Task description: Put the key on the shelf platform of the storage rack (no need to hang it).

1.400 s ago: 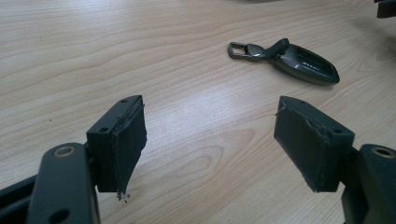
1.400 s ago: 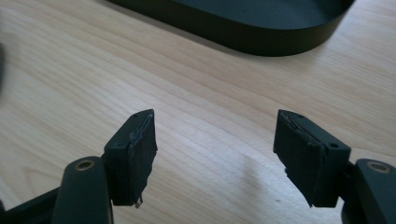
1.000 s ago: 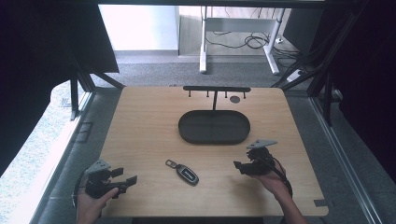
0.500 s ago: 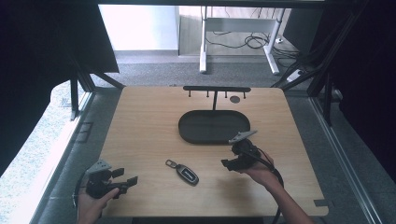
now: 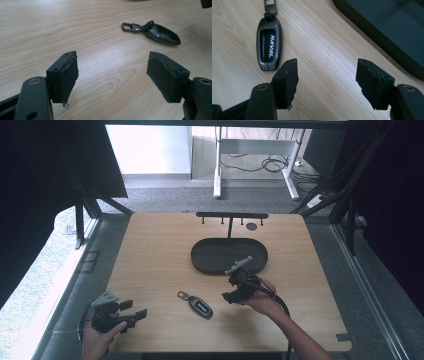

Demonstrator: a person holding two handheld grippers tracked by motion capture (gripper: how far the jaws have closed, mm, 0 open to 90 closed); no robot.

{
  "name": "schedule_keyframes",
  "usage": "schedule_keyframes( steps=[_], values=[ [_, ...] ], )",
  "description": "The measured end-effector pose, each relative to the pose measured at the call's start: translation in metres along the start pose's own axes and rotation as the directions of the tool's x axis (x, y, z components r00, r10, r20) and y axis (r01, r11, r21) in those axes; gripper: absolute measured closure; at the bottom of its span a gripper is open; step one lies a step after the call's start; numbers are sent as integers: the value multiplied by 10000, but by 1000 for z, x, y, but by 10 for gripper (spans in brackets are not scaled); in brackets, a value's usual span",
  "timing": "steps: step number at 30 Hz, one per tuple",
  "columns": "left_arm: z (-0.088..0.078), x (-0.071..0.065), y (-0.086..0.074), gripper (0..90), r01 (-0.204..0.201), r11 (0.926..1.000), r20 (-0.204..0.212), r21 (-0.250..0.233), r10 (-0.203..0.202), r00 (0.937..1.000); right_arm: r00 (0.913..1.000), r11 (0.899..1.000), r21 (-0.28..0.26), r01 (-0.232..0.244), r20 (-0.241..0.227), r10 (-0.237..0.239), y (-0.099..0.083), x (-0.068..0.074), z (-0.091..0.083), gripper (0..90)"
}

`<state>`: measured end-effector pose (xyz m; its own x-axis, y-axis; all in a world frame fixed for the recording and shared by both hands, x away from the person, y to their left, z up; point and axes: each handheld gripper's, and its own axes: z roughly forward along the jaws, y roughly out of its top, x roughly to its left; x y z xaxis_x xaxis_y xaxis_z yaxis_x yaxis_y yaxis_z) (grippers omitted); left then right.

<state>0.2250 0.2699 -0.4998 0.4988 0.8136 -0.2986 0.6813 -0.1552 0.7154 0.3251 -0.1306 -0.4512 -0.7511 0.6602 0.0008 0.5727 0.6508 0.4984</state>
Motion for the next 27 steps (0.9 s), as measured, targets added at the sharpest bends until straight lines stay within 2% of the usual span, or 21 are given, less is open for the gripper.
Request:
schedule_keyframes(
  steps=[8, 13, 27],
  values=[
    [0, -1, 0, 253, -20, 10000, 0, -14, 20, 10000, 9985, 9986, 101, 522, -174, -520, 16, 18, 9, 358],
    [0, -1, 0, 253, 5, 10000, -11, -22, -5, 10000, 9945, 9947, 172, 1017, -285, -1011, 24, 29, 17, 366],
    [-1, 0, 0, 253, -5, 10000, -47, -19, 5, 10000, 9884, 9898, 256, 1405, -628, -1386, 39, 48, 39, 366]
  ],
)
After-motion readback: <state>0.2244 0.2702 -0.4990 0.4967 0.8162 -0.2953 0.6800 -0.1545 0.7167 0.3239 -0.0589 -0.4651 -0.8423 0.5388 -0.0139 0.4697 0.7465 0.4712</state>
